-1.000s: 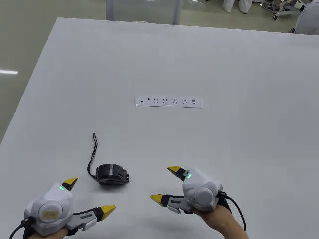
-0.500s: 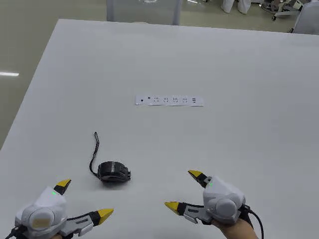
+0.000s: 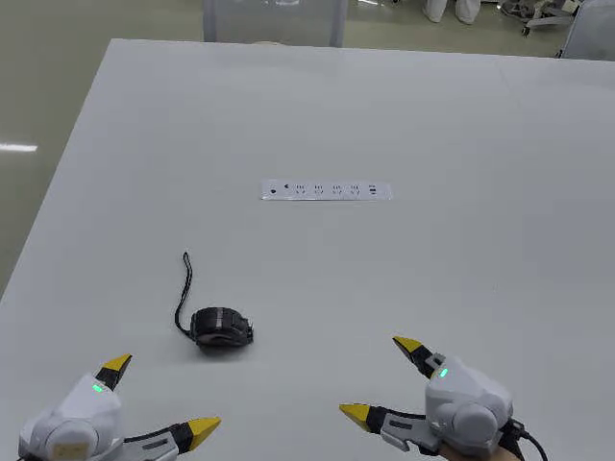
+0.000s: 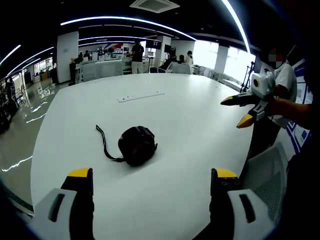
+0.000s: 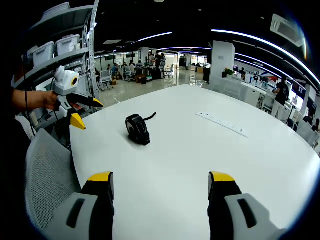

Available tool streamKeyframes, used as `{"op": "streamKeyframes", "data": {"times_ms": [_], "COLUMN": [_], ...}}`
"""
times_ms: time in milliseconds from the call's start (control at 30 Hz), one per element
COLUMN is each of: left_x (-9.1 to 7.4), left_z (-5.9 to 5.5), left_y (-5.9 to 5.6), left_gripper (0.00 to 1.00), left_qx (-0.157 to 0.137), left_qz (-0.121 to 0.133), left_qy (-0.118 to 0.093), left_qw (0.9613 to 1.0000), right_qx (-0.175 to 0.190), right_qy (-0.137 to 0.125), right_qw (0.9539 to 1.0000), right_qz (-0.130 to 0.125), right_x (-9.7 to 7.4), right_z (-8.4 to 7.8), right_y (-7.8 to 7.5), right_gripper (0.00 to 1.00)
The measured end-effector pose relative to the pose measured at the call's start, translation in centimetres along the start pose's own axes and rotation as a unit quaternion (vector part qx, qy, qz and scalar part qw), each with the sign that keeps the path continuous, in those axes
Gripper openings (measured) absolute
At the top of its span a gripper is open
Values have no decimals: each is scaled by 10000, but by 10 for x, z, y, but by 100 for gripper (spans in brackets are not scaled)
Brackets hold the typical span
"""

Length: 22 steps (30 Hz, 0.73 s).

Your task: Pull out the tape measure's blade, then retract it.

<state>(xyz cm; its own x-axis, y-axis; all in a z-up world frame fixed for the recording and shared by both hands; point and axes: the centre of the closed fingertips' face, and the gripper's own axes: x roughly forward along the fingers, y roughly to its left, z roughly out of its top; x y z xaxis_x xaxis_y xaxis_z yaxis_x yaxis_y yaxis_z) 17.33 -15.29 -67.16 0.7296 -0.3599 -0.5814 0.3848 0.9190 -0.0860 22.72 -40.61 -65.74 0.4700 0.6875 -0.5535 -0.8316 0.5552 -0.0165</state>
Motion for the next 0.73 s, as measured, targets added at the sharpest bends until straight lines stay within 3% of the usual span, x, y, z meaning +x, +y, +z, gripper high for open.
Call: {"op": "streamKeyframes", "data": {"times_ms": [400, 733], "left_x": [-18, -27], "left_z": [-7, -8], "left_y": [-4, -7], "left_gripper": [99, 99], "left_qx": [13, -89], "left_qz": [80, 110], "left_qy": [33, 10], "left_qw": [10000, 9999], "right_qx": [167, 285], "right_qy": [40, -71], "right_qw": [9998, 9994], "right_qz": [-141, -194], "right_x": [-25, -34], "right_z": [-8, -6], "right_y": [1, 3], "right_gripper": [82, 89]}}
